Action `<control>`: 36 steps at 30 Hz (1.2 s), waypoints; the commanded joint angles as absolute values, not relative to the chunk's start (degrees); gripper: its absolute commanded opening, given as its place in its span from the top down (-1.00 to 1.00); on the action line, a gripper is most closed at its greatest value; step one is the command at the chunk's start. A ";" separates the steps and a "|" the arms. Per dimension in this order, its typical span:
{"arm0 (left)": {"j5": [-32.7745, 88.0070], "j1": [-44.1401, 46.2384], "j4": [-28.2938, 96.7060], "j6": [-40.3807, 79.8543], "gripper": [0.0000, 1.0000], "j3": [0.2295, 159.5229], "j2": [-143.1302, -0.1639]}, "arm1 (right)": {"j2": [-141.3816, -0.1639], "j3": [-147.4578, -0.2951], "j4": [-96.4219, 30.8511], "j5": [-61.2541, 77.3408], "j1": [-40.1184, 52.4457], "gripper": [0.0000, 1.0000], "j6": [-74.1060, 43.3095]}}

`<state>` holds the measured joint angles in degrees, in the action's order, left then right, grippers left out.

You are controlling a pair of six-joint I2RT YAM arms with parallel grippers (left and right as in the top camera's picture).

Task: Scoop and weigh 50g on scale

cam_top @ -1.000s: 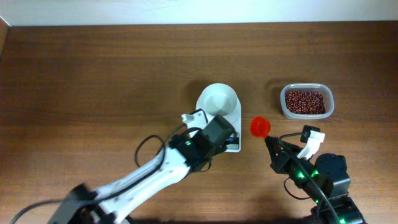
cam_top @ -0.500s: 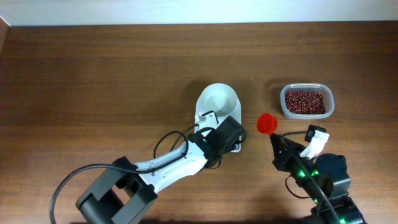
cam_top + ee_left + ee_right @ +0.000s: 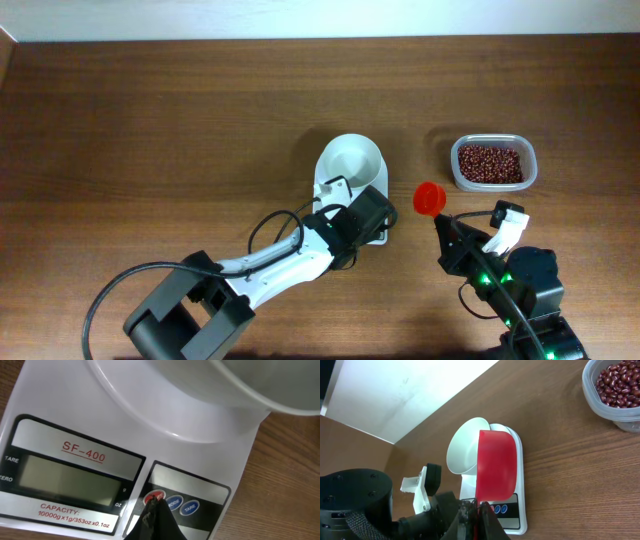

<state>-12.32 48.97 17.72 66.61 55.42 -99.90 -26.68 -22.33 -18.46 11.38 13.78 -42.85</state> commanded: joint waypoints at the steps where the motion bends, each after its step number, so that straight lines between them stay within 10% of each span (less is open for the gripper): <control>1: -13.37 49.15 17.61 65.89 1.00 55.96 -100.40 | -26.35 -22.83 -18.26 10.24 13.32 0.92 -42.22; 36: -13.13 49.15 15.81 65.91 1.00 55.94 -103.94 | -26.35 -22.83 -18.28 10.26 13.32 0.92 -42.22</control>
<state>-12.32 49.04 15.14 66.61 55.42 -102.32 -26.65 -22.33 -18.46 11.38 13.78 -42.85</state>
